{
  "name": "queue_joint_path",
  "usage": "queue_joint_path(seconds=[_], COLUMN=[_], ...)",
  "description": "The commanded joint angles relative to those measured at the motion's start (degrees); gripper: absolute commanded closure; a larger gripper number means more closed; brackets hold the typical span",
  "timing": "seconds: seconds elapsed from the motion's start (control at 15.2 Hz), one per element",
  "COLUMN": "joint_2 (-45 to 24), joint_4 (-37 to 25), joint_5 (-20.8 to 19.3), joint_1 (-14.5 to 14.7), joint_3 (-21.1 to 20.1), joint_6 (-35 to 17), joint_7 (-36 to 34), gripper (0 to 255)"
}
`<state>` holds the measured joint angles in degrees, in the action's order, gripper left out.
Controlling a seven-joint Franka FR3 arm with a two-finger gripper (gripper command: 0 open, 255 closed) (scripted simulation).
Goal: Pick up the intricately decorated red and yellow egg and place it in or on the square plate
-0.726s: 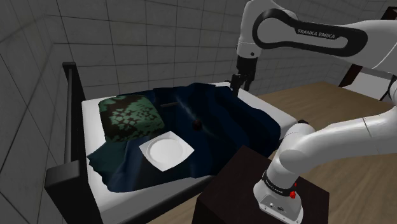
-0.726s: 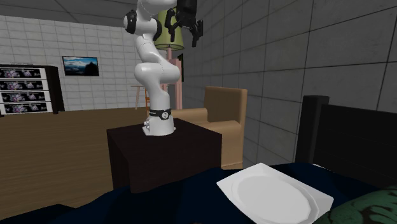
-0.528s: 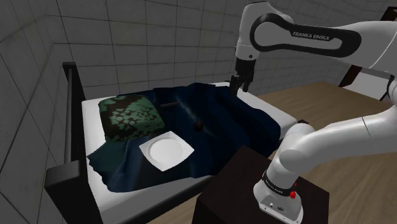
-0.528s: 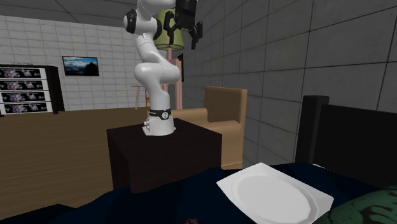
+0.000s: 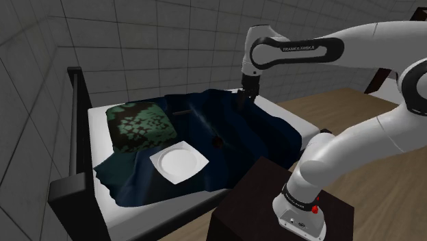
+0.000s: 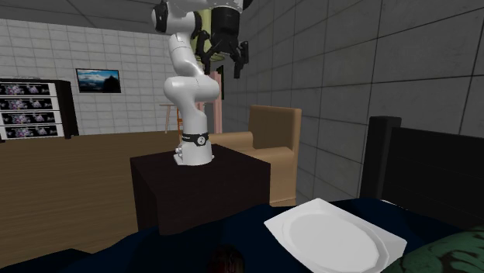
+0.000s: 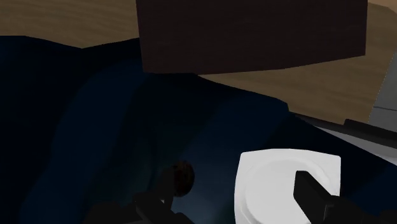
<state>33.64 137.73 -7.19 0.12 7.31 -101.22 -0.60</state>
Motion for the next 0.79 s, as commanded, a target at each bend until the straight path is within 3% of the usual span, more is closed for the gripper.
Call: queue_joint_path(seconds=[0.0, 0.4, 0.73], joint_2=[-3.59, -15.51, -26.59], joint_4=[0.04, -2.33, -6.52], joint_5=[-0.10, 1.37, 4.84], joint_1=[-0.20, -0.34, -0.37], joint_3=[1.64, 5.91, 8.75], joint_6=[-3.85, -13.49, -20.04], joint_7=[1.54, 6.49, 11.62], gripper=[0, 0, 0])
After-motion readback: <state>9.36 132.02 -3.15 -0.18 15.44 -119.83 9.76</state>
